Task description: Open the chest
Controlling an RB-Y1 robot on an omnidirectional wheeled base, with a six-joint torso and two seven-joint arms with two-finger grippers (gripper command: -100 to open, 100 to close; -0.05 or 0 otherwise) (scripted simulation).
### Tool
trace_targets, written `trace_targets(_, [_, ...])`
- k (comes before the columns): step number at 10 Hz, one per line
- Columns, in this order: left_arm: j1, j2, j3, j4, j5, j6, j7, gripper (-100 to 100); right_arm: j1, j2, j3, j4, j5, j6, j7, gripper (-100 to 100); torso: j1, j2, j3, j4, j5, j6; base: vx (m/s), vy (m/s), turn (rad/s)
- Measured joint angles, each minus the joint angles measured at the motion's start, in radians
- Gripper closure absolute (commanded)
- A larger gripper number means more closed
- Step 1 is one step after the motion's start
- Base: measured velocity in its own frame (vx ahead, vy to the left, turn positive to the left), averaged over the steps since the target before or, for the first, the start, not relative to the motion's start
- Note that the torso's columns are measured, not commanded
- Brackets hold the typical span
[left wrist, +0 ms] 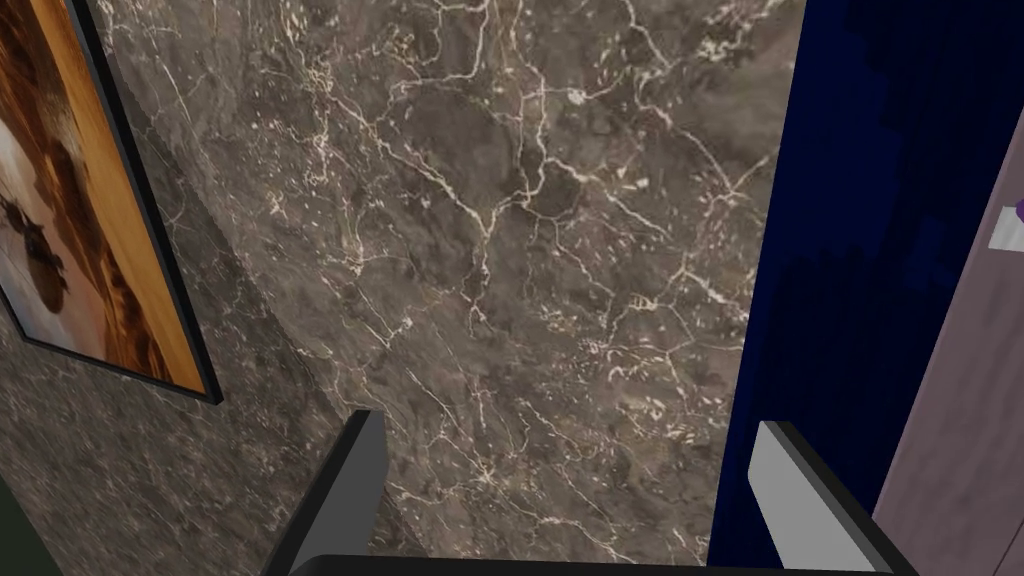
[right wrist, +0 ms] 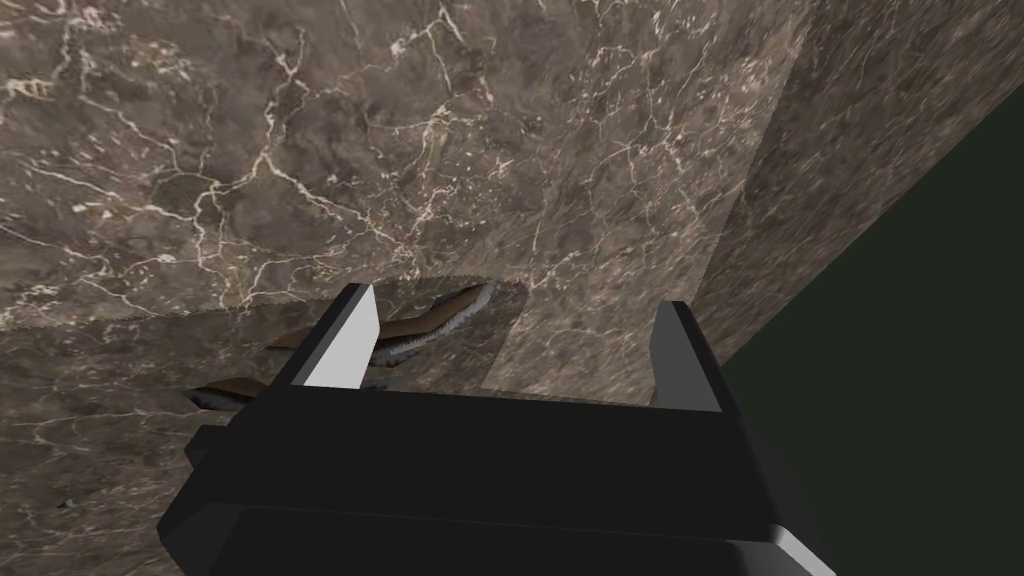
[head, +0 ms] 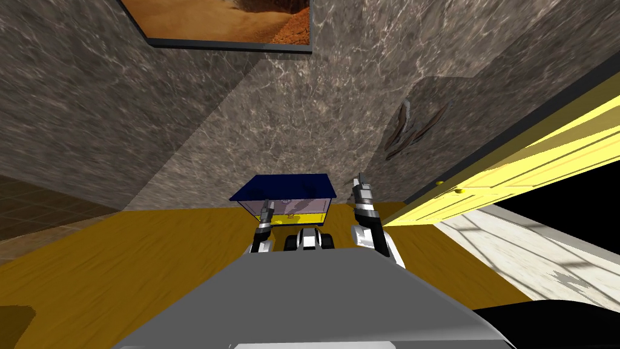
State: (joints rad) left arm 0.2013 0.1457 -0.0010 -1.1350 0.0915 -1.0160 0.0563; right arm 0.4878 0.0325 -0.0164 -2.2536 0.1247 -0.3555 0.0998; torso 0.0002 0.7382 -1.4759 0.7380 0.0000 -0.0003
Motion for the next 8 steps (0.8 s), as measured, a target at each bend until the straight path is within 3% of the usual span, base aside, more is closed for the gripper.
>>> trace_targets(4, [-0.021, -0.007, 0.0, 0.092, -0.002, -0.042, -0.004, -100, 0.0, 0.0, 0.0, 0.0, 0.0, 0.0, 0.0, 0, 0.0, 0.0, 0.0, 0.0, 0.0, 0.0, 0.012, -0.006, -0.025])
trace_targets(8, [-0.059, -0.015, 0.003, 0.231, -0.004, -0.109, -0.008, -100, 0.0, 0.0, 0.0, 0.0, 0.0, 0.0, 0.0, 0, 0.0, 0.0, 0.0, 0.0, 0.0, 0.0, 0.022, -0.011, -0.048])
